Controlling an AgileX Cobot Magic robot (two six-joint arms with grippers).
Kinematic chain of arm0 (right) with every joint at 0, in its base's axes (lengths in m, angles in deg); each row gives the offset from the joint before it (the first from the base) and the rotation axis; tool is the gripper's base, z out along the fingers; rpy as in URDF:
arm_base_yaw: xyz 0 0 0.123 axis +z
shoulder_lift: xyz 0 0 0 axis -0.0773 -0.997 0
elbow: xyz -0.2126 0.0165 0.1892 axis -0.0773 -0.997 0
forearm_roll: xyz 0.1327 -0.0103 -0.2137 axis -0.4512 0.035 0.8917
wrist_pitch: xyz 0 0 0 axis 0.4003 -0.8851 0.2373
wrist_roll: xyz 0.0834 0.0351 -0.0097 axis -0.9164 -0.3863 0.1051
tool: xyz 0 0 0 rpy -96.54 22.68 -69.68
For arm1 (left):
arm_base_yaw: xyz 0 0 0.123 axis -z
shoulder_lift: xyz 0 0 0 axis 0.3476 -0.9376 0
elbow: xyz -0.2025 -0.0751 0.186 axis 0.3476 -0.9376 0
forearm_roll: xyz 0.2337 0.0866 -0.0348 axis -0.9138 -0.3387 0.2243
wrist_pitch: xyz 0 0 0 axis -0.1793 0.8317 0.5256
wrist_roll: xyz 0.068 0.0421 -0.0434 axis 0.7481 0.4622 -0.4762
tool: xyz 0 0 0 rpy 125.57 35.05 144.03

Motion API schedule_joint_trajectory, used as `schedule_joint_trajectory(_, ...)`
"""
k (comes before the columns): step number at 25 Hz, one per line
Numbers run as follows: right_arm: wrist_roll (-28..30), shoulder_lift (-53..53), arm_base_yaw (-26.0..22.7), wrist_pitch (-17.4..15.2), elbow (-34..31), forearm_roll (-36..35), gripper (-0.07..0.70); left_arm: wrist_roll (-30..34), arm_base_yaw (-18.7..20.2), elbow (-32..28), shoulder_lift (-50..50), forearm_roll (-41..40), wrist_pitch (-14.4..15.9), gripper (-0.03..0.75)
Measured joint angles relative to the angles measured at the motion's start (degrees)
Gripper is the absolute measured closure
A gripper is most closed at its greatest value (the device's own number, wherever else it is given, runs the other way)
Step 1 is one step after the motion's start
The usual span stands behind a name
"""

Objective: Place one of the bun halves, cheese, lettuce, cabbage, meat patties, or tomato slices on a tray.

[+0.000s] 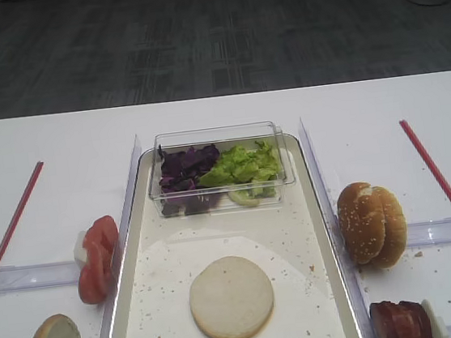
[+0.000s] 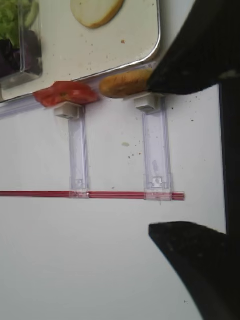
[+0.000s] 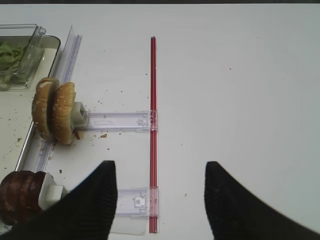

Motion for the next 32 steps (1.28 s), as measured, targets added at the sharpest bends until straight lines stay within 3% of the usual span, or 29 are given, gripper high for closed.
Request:
schedule_joint_trajectory(17, 0.0, 0.0, 0.0, 0.0, 0.0, 0.0, 0.206, -0.09, 0.46, -0.8, 0.0, -0.94, -0.8, 0.225)
schedule_joint_trajectory(25, 0.0, 0.0, 0.0, 0.0, 0.0, 0.0, 0.206, -0.09, 0.46, -2.34, 0.0, -0.94, -3.78, 0.225)
schedule_joint_trajectory(32, 0.0, 0.0, 0.0, 0.0, 0.0, 0.0, 0.206, 0.1, 0.46, -2.46, 0.0, -0.94, -4.25, 0.225)
